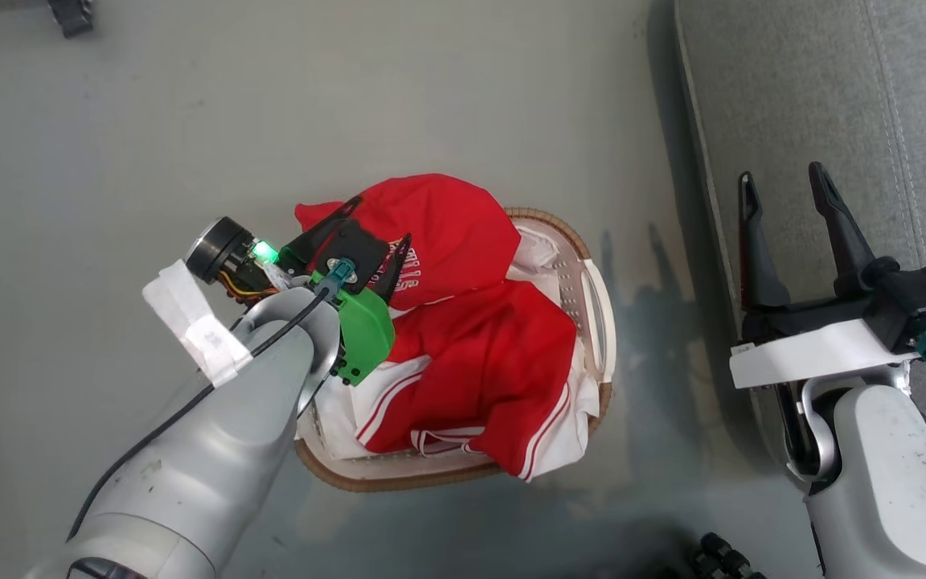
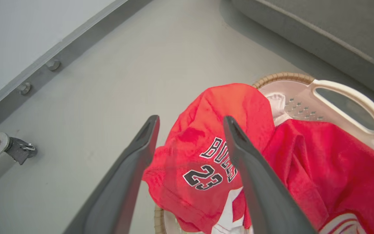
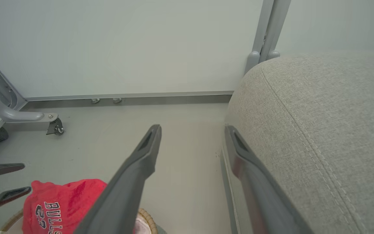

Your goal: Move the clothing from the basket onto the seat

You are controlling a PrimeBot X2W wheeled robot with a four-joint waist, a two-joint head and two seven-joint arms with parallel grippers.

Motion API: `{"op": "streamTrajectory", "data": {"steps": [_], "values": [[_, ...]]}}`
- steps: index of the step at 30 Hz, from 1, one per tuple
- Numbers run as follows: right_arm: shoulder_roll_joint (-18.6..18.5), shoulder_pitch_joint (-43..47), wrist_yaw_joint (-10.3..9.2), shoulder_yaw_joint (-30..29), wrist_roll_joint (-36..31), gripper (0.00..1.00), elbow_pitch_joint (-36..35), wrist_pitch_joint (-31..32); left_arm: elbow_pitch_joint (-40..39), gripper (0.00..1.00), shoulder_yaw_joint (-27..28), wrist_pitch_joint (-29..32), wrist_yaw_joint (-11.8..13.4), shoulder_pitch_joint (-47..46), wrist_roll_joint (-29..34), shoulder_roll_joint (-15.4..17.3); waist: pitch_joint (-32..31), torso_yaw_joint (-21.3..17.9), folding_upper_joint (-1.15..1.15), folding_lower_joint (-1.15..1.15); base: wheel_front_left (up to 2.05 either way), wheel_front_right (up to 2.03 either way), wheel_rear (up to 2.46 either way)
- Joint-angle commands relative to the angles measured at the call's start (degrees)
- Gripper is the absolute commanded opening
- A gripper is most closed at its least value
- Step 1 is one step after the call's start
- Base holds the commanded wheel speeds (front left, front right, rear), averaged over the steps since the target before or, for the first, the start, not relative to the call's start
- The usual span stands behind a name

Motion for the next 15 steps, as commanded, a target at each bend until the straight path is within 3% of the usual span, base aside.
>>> {"op": "streamTrajectory", "data": {"steps": [1, 7, 15], "values": [[-0.14, -0.97, -0.04, 0.36, 0.55, 1.00, -0.34, -0.28, 1.52, 1.00, -2.18, 0.84, -0.13, -1.94, -1.79, 0.57, 6.51, -4.67, 0.67, -0.01, 0.00, 0.00, 0.00], [-0.13, -2.08, -0.04, 1.58, 1.78, 1.00, -0.57, -0.28, 5.15, 1.00, -9.48, 3.78, -0.13, -6.99, -7.85, 2.12, 8.81, -6.37, 0.67, -0.01, 0.00, 0.00, 0.00], [-0.15, -2.47, -0.04, 2.45, 2.55, 1.00, -0.50, -0.28, 7.91, 1.00, -14.59, 7.56, -0.13, -11.23, -13.86, 3.41, 10.25, -7.27, 0.67, -0.01, 0.00, 0.00, 0.00]]}}
